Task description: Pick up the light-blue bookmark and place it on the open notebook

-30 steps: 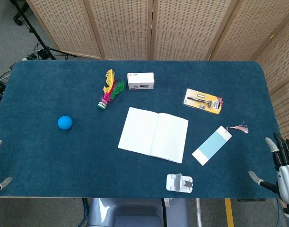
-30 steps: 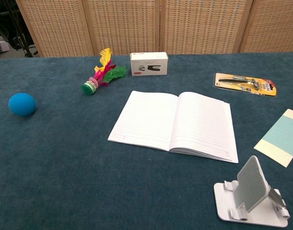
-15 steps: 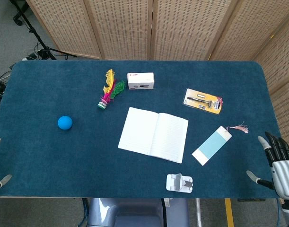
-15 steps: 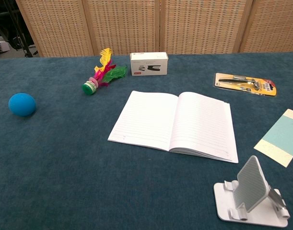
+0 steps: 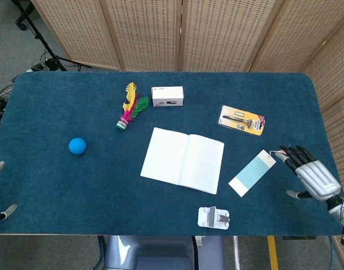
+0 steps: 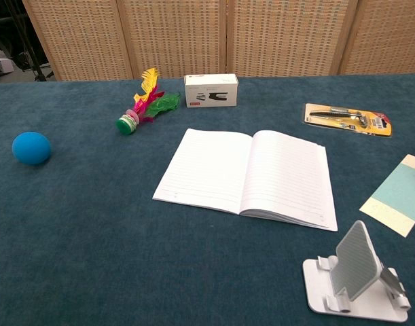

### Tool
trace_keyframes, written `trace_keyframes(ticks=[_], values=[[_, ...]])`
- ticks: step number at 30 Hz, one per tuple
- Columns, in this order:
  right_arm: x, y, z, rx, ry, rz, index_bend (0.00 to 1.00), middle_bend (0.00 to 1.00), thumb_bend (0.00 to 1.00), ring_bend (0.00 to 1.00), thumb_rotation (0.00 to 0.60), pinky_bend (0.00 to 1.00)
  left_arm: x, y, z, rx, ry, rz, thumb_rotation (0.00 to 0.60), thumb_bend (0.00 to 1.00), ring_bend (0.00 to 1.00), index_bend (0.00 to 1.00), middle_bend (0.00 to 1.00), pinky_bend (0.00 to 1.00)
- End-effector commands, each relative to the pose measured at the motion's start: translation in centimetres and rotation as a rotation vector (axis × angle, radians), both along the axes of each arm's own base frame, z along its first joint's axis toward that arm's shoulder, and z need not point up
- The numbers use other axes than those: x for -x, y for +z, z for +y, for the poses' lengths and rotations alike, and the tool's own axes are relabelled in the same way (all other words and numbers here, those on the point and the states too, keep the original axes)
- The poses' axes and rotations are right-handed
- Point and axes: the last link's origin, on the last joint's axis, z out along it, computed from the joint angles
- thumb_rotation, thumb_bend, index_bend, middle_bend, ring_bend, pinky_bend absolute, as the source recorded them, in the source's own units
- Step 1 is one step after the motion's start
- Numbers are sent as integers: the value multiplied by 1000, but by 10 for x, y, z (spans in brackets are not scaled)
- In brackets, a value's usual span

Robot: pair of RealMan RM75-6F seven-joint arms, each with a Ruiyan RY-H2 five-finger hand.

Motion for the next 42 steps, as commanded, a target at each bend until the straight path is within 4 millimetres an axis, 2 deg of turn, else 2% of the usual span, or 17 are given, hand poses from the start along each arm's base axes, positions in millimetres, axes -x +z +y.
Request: trace_keyframes(ticks=[1,4,13,18,25,42], values=[[1,-23,-23,-82,108,29,134,0,0,0,600,0,0,-3,3,4,9,9,600,0,0,0,0,0],[4,-38,-32,-122,181,104,147,0,0,0,600,0,0,-6,6,2,31,23,600,0,0,0,0,0],[4,-74,-42,-150,258,126,174,0,0,0,600,0,2,-10,13,-1,65,42,600,0,0,0,0,0],[0,-90,-46,-162,303,142,225,0,0,0,600,0,3,-10,13,3,70,42,600,0,0,0,0,0],[3,-95,-51,-167,308,188,268,0,0,0,600,0,4,-10,14,6,75,42,600,0,0,0,0,0],[6,-106,-65,-174,328,322,268,0,0,0,600,0,5,-11,16,14,84,42,600,0,0,0,0,0]])
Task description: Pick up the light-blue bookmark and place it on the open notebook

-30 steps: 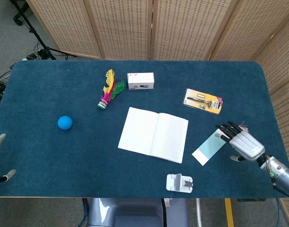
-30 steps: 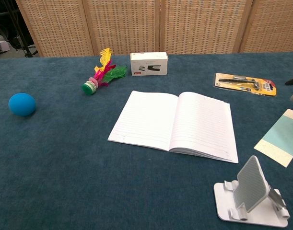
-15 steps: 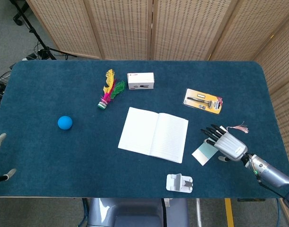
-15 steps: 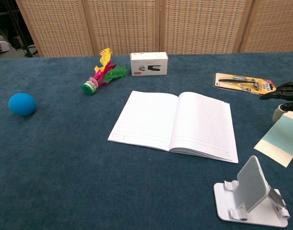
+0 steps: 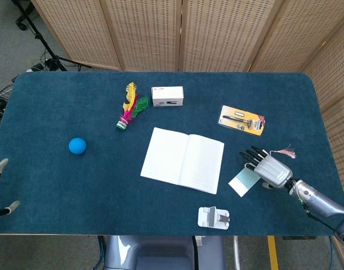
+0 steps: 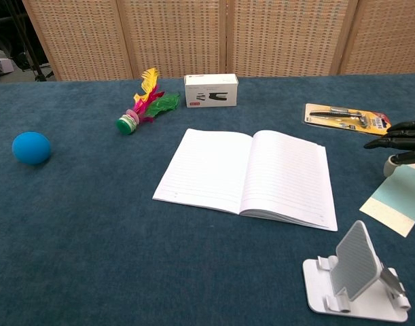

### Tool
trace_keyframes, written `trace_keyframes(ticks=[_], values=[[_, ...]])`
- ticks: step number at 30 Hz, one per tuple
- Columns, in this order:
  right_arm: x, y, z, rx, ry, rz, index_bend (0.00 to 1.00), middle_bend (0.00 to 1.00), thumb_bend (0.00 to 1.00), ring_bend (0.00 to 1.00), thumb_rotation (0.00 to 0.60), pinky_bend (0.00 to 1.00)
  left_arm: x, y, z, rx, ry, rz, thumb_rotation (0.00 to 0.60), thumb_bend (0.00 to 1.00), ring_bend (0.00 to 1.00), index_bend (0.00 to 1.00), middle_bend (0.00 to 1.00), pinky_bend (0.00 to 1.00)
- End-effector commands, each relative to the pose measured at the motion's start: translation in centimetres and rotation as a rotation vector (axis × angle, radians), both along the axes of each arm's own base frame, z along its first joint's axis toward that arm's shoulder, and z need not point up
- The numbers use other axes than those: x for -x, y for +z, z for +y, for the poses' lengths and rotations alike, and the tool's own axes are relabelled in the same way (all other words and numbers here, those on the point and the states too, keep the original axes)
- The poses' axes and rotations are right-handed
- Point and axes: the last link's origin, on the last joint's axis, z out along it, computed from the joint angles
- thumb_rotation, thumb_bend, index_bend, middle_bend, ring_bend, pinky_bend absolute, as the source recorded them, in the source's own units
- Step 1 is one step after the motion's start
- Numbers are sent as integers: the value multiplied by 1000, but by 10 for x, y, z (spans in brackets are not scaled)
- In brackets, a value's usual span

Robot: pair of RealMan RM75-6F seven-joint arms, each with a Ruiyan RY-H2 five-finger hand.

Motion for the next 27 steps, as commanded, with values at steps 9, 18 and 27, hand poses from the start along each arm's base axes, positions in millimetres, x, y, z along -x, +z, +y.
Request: trace_keyframes(ticks=[9,18,27], values=[[-3,-9,-3,-5,10,29,269,0,0,0,600,0,0,0,1,1,5,-2,600,0,0,0,0,0],[-2,-10,-4,-13,2,48,305,0,0,0,600,0,0,0,1,9,4,-2,600,0,0,0,0,0],[-4,-14,-3,-11,2,43,438,0,23,0,600,0,1,0,1,7,6,-5,600,0,0,0,0,0]])
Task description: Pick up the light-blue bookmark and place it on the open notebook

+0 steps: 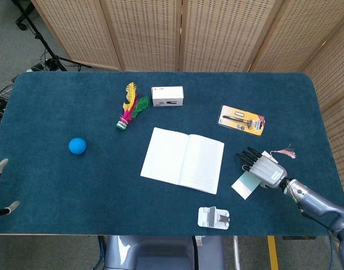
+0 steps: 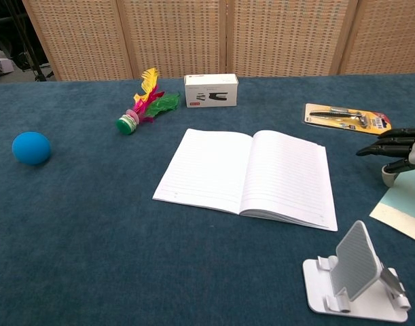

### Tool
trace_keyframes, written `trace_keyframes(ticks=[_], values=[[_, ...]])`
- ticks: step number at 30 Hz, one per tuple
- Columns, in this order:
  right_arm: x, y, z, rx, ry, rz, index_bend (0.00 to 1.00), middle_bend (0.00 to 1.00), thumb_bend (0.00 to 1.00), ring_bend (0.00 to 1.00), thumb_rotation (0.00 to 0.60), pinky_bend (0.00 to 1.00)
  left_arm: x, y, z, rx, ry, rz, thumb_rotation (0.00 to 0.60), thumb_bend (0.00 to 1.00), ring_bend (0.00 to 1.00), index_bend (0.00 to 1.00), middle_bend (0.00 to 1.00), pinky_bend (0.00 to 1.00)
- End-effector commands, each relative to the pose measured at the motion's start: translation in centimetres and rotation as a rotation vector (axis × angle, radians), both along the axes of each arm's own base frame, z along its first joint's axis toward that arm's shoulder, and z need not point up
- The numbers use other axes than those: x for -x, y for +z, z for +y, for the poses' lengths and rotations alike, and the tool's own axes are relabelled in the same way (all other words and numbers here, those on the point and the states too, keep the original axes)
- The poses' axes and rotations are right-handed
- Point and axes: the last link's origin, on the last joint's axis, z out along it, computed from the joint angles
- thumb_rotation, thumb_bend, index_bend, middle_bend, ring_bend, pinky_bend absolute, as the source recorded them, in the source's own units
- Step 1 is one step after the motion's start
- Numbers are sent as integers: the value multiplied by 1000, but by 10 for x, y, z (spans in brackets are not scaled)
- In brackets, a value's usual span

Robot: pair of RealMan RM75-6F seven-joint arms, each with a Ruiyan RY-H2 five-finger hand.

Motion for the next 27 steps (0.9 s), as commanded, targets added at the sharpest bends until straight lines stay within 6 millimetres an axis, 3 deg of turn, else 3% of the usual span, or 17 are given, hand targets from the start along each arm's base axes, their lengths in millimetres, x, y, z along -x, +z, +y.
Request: trace_keyframes(ticks=[1,8,18,27], values=[[-1,-1,0,3,0,-13,462,0,39,0,600,0,0,0,0,1,2,0,600,0,0,0,0,0],[-7,-3,2,6,19,-56,518,14,123,0,600,0,0,0,0,1,1,-2,600,0,0,0,0,0],[-22,6,-5,43,49,-124,518,23,144,0,600,0,1,2,0,1,1,-8,600,0,0,0,0,0],[-74,27,-32,106,165,-169,518,24,156,0,600,0,1,0,5,17,9,-10,600,0,0,0,0,0]])
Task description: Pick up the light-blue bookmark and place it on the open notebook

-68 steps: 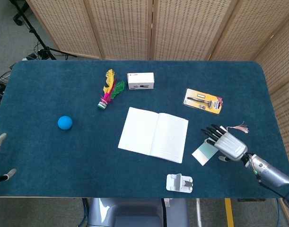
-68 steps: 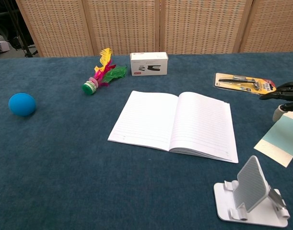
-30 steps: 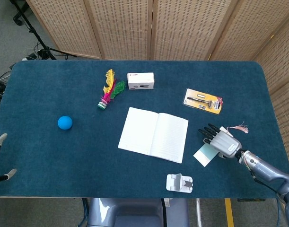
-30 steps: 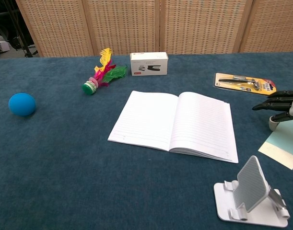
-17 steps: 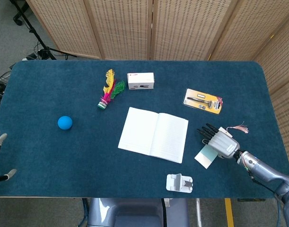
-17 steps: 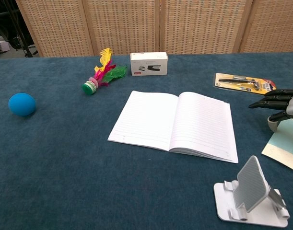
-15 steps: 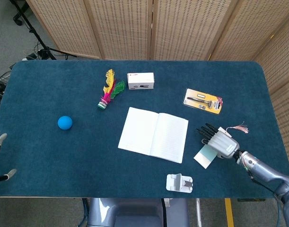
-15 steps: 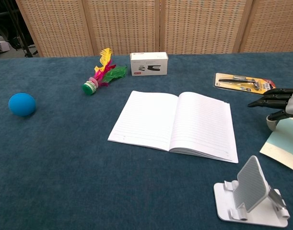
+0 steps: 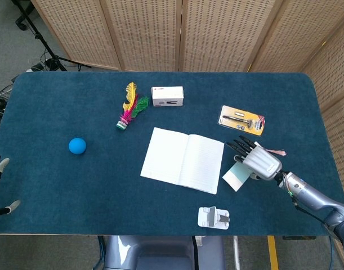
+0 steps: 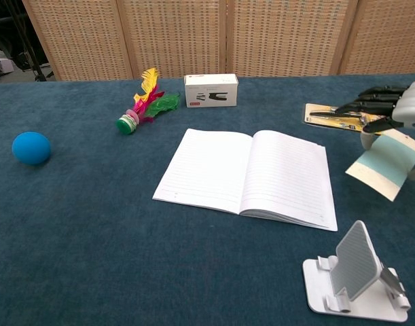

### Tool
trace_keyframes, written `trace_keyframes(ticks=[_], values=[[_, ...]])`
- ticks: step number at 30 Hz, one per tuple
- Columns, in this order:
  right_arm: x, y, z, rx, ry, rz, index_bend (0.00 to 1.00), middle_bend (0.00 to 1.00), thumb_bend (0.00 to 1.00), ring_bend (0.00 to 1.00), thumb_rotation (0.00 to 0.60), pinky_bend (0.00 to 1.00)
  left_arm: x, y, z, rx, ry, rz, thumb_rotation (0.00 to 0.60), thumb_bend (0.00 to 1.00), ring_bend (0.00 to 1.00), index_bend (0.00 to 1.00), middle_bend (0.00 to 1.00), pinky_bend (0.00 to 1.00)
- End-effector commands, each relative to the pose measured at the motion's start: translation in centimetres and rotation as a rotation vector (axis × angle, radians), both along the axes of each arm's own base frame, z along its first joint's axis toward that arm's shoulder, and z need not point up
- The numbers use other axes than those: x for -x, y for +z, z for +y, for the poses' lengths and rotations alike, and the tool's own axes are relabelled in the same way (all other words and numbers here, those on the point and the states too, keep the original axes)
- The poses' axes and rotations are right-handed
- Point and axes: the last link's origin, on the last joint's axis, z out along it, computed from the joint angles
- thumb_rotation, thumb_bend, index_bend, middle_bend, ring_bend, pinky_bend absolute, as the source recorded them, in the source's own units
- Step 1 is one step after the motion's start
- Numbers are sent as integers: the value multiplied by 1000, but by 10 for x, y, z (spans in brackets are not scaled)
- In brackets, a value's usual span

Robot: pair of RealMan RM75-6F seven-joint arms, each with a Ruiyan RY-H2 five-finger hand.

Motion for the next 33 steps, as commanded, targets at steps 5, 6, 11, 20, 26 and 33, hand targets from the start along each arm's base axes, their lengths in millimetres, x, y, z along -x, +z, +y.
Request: trace_keyframes(ticks=[5,6,11,20,26,33], values=[[-62,14,-33,84,111,12,518,24,156,0,600,0,1,1,5,3,16,-7,600,0,0,0,0,0],[-73,14,-38,94,123,13,519,24,156,0,600,0,2,1,6,3,20,-8,600,0,0,0,0,0],[-128,8,-57,121,166,13,518,26,167,0,600,0,2,2,9,7,32,-17,600,0,0,0,0,0],[-225,-66,-61,65,384,180,518,29,191,0,600,0,9,6,22,17,81,-41,600,0,0,0,0,0],[-250,-117,-50,16,481,244,518,31,247,0,600,0,15,8,31,30,113,-56,600,0,0,0,0,0],[-257,-136,-50,6,519,273,518,33,260,0,600,0,18,8,35,40,136,-58,600,0,0,0,0,0]])
